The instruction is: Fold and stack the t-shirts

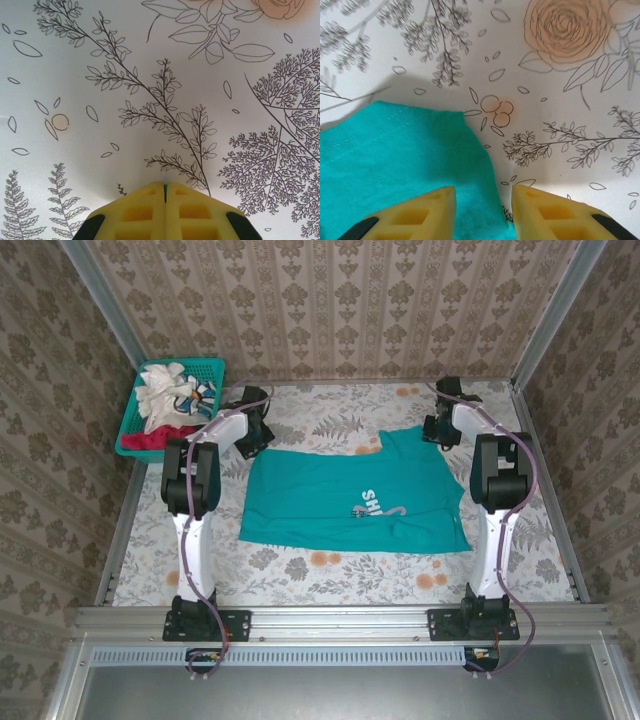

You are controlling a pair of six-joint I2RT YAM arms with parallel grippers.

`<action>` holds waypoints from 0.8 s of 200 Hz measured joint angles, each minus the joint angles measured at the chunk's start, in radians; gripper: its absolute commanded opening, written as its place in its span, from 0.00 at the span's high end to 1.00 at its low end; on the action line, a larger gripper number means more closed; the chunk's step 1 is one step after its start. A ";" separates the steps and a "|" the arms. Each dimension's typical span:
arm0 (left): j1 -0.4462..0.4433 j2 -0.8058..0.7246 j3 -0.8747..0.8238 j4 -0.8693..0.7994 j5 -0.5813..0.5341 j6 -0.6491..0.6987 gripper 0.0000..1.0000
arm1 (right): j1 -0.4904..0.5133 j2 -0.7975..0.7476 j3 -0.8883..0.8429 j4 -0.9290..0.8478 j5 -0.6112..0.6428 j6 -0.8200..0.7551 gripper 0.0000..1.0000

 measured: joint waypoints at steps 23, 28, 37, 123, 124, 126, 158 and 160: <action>0.000 0.000 0.000 0.000 0.001 0.000 1.00 | 0.000 0.012 0.002 -0.013 0.003 -0.006 0.78; 0.000 0.000 0.000 0.000 0.001 0.000 1.00 | 0.000 0.012 0.004 -0.016 0.003 -0.008 0.83; 0.000 0.000 0.000 0.001 0.001 0.000 1.00 | 0.000 0.012 0.005 -0.018 0.003 -0.013 0.92; 0.000 -0.054 -0.093 0.073 0.029 0.004 1.00 | 0.000 -0.081 -0.132 0.082 -0.005 0.000 1.00; 0.000 -0.056 -0.094 0.074 0.030 0.004 1.00 | 0.000 -0.084 -0.135 0.083 -0.006 0.001 1.00; 0.000 -0.059 -0.098 0.075 0.031 0.004 1.00 | 0.000 -0.095 -0.147 0.089 -0.008 0.003 1.00; 0.000 -0.110 -0.140 0.084 0.036 0.009 1.00 | 0.000 -0.216 -0.230 0.138 -0.022 0.021 1.00; 0.000 -0.113 -0.140 0.084 0.036 0.009 1.00 | 0.000 -0.225 -0.235 0.141 -0.023 0.023 1.00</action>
